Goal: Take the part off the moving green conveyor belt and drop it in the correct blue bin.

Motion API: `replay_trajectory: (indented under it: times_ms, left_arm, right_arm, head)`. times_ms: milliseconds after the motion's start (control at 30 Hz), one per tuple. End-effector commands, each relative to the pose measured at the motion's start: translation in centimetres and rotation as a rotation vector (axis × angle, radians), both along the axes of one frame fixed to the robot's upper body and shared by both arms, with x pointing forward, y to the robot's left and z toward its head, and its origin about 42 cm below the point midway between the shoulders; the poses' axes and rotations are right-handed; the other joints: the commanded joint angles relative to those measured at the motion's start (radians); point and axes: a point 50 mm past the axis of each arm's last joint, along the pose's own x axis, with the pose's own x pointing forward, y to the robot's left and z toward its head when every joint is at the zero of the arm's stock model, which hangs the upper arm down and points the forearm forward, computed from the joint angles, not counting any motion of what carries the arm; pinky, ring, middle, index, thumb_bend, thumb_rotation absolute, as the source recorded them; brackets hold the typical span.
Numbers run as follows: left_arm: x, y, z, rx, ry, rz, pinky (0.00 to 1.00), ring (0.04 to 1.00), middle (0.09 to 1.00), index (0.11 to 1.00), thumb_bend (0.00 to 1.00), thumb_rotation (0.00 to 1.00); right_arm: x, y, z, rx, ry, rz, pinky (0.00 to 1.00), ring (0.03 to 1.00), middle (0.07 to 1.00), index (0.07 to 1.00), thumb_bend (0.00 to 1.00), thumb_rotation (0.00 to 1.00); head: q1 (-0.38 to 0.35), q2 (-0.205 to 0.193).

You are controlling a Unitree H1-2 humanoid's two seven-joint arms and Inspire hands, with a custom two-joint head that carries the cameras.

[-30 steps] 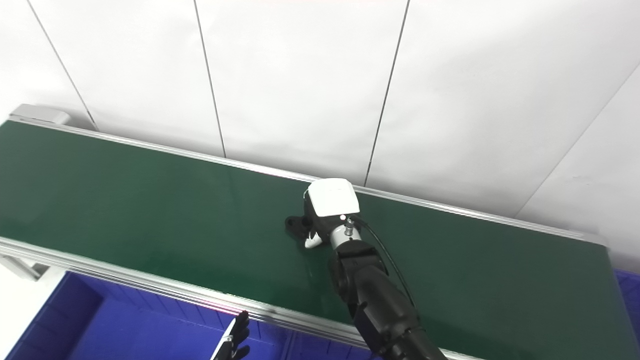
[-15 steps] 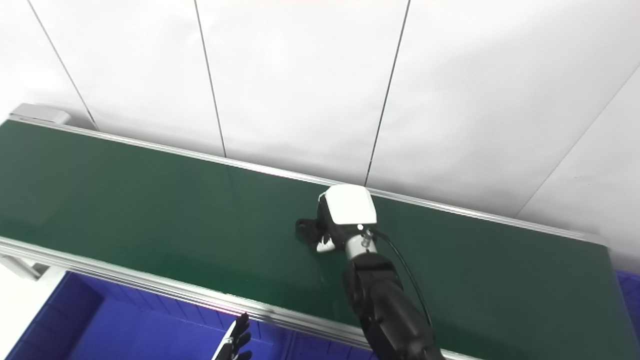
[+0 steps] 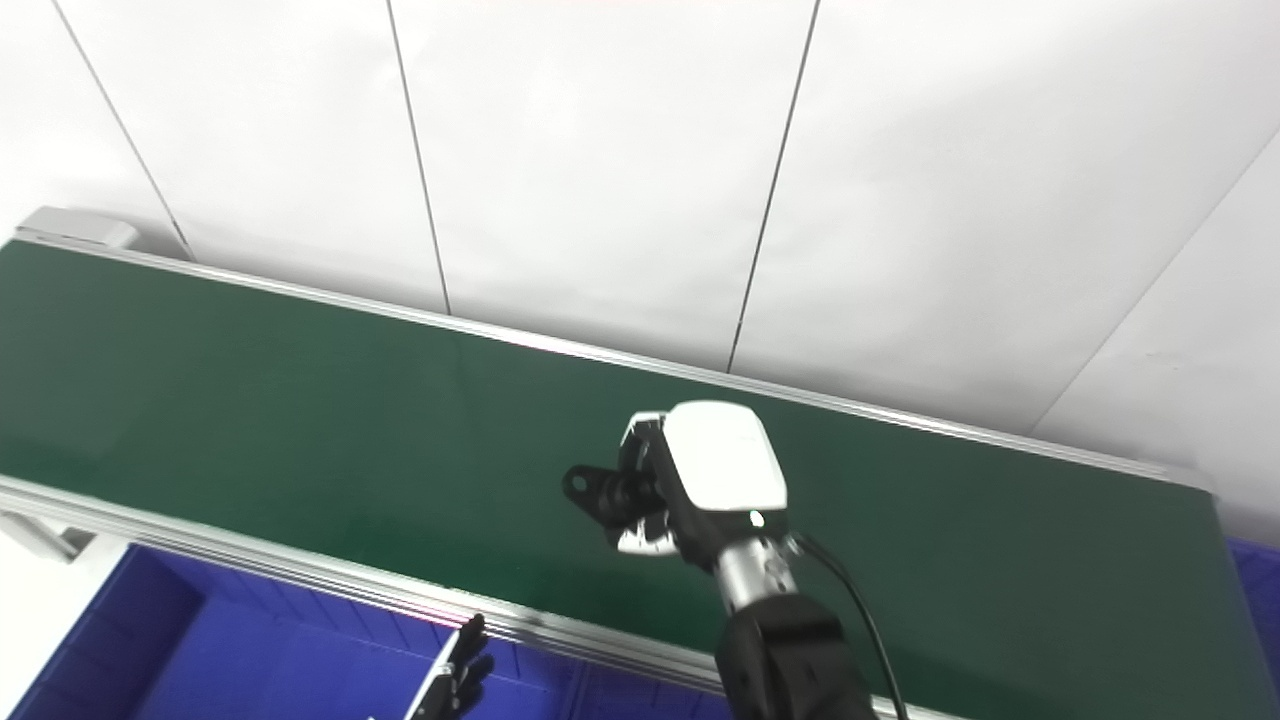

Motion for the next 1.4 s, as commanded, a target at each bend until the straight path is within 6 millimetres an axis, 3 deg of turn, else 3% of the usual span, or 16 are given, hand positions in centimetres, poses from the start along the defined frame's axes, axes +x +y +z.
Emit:
replay_trajectory:
  times_ms: [0,300,400,700,967,1200,1367]
  left_arm:
    - [0.7,-1.5,1.5,-0.076,-0.04,-0.02,1.0,0.999,1.0,1.0,0.78,1.0]
    - [0.9,0.6,2.5,-0.08,-0.034,-0.014,1.0,1.0,1.0,1.0,0.81,1.0]
    - [0.8,1.1,3.0,-0.117,-0.021,-0.01,1.0,1.0,1.0,1.0,0.81,1.0]
    - [1.1,2.8,4.4,-0.12,-0.043,-0.015,1.0,1.0,1.0,1.0,0.79,1.0]
    - [1.2,3.4,5.2,-0.089,-0.038,-0.036,1.0,1.0,1.0,1.0,0.78,1.0]
    - [1.1,3.1,5.3,-0.095,-0.043,-0.034,1.0,1.0,1.0,1.0,0.76,1.0]
    - [1.0,3.0,5.5,-0.094,-0.033,-0.028,1.0,1.0,1.0,1.0,0.78,1.0]
  right_arm:
    - [-0.9,-0.6,1.5,0.015,-0.057,-0.008,0.16,0.22,0.47,0.488,0.53,0.0]
    - [-8.1,-2.2,2.1,-0.014,-0.015,0.034,0.17,0.242,0.471,0.486,0.52,0.0]
    - [-11.3,-2.4,2.8,-0.02,0.014,0.045,0.18,0.246,0.471,0.486,0.53,0.0]
    - [-17.8,-3.1,3.1,-0.024,0.12,-0.016,0.12,0.178,0.469,0.484,0.53,0.0]
    - [-18.9,-3.7,0.0,-0.062,0.208,-0.062,0.13,0.193,0.47,0.485,0.53,0.0]
    - [-17.6,-4.6,-3.8,-0.089,0.299,-0.083,0.14,0.196,0.47,0.485,0.53,0.0]
    - [-16.7,-4.9,-5.0,-0.084,0.34,-0.112,0.14,0.207,0.47,0.486,0.53,0.0]
  head:
    - [-0.01,0.004]
    - [-0.119,0.065]
    - [-0.176,0.102]
    - [-0.289,0.155]
    - [-0.291,0.195]
    - [-0.28,0.202]
    - [-0.281,0.212]
